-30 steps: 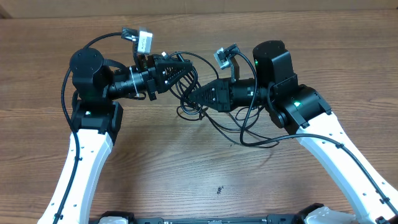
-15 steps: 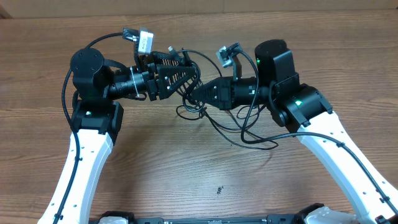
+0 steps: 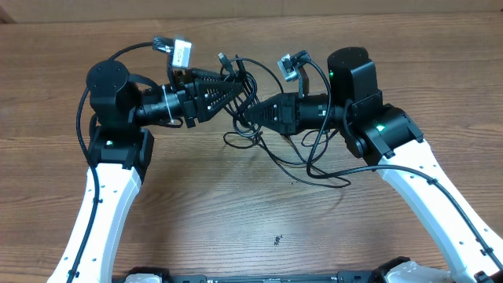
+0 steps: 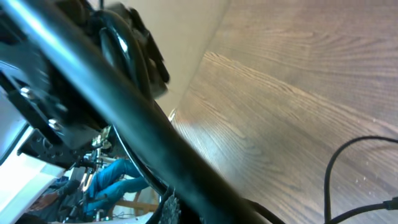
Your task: Untangle cables
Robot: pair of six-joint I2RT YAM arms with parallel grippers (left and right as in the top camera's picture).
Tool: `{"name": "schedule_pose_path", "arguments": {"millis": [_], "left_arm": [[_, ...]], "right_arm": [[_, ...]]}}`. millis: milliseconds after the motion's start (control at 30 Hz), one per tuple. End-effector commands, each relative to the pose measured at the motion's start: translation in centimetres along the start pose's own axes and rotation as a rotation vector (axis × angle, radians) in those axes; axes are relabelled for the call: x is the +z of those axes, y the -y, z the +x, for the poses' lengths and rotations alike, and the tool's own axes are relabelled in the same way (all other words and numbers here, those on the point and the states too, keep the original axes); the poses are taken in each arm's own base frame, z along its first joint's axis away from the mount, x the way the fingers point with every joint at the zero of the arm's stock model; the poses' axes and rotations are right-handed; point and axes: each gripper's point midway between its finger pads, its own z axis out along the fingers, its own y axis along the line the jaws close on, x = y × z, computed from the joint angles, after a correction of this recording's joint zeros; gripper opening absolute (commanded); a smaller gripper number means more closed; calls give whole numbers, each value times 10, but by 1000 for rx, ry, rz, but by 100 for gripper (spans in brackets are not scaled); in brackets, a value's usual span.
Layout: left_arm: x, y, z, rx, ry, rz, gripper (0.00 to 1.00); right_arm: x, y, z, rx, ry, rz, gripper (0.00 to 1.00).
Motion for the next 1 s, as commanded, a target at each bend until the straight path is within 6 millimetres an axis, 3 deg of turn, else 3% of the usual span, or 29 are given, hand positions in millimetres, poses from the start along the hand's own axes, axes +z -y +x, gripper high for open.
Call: {"name": "schedule_pose_path", "arguments": {"millis": [0,100,267,567,967], "left_arm": [[-3,8,1,39,-13,12,29],[-3,6,3,28,-16,9,25],[-3,6,3,29,-15,8,4],[-5,5,-1,50,-3,-1,4],[-37,-18,-19,57,69,-94,4]], "right_arm": [[-2,-9,-7,-33,15,-28,4],[-2,-11,-7,-38,14,-36,4],[-2,-11,-7,-38,13,-37,4],[-2,-9,-4,-20,1,-29,4],[-2,7,13,116,-48,35,4]]}}
